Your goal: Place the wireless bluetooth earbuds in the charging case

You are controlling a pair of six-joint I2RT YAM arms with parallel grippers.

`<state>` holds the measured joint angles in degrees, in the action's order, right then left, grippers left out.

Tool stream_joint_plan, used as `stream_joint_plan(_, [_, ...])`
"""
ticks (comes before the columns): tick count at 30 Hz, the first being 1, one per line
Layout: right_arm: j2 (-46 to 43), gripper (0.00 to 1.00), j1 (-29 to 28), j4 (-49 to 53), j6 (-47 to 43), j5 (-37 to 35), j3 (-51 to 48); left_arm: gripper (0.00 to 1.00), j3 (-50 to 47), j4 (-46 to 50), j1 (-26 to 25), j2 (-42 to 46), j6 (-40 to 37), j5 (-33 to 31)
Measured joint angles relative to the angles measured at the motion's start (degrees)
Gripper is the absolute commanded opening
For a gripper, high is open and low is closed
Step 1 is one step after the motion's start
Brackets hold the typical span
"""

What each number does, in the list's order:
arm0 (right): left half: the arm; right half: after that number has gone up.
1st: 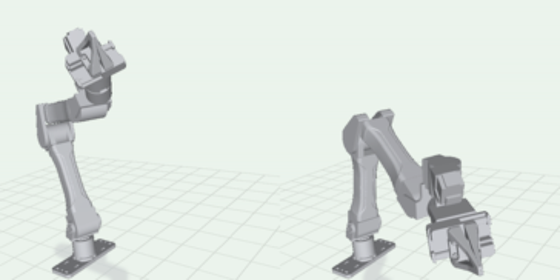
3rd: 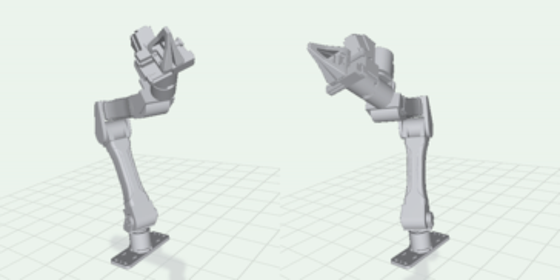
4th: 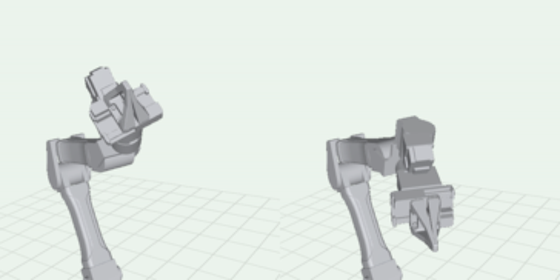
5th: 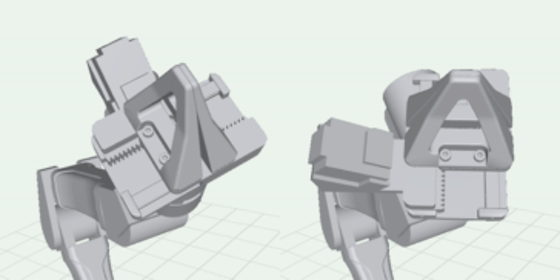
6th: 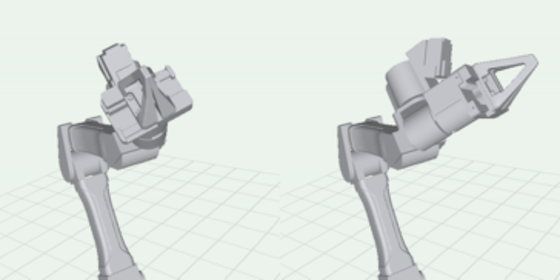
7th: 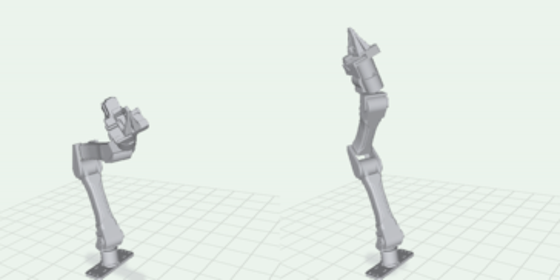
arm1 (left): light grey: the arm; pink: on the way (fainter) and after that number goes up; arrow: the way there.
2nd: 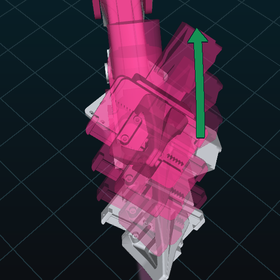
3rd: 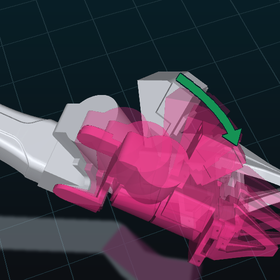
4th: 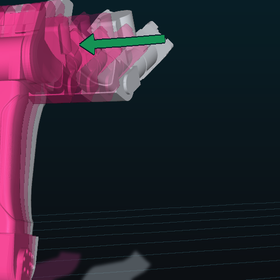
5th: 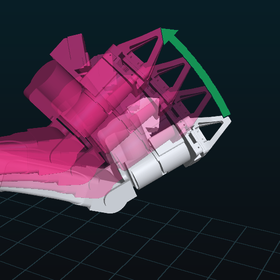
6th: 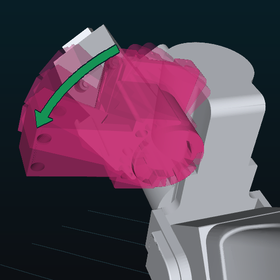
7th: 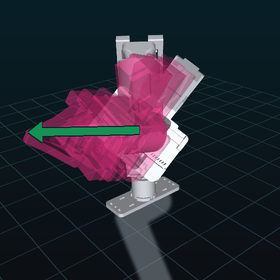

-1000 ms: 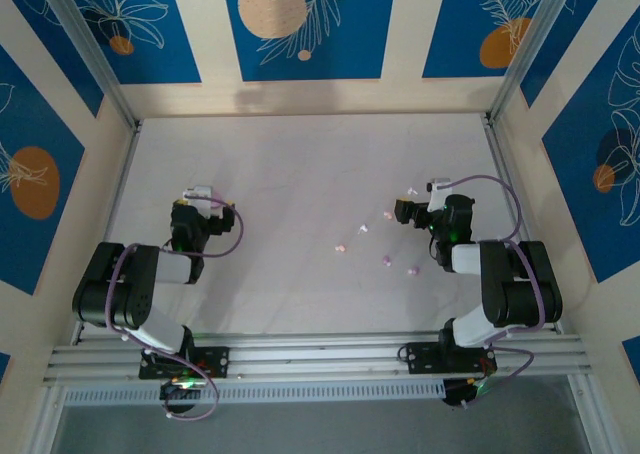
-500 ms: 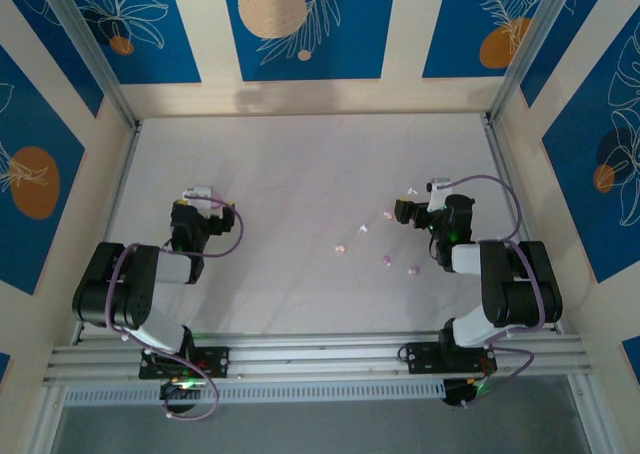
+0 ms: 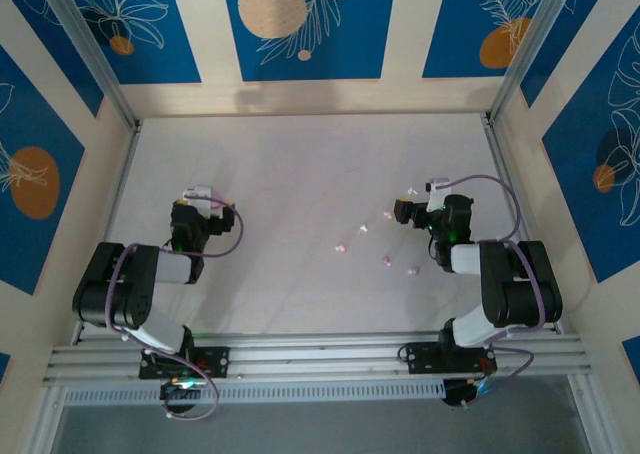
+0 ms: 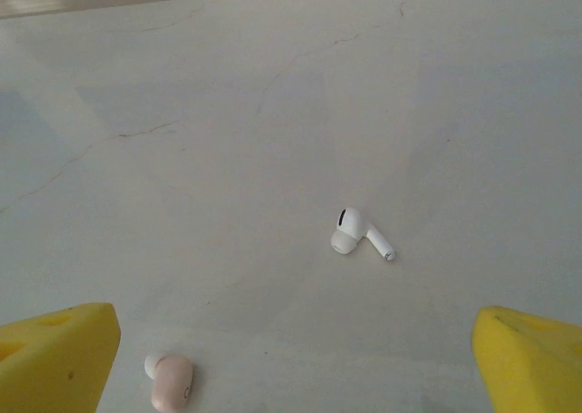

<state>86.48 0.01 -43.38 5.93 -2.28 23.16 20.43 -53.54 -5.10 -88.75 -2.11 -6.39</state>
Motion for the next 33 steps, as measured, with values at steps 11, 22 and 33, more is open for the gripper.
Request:
stream_joint_plan(11, [-1.9, 0.99, -1.6, 2.3, -0.6, -2.4, 0.3, 1.00, -0.2, 5.1, 0.0, 5.5, 0.9, -4.1])
stream_joint_plan(22, [-16.1, 0.98, -1.0, 46.9, 17.0, -0.2, 27.7, 0.98, 24.7, 51.1, 0.1, 22.5, 17.0, -10.6])
stream_joint_plan(33, [-21.0, 0.96, -3.8, 62.2, 24.9, 11.5, 29.6, 0.79, 28.3, 79.3, 0.1, 13.9, 33.8, -5.7])
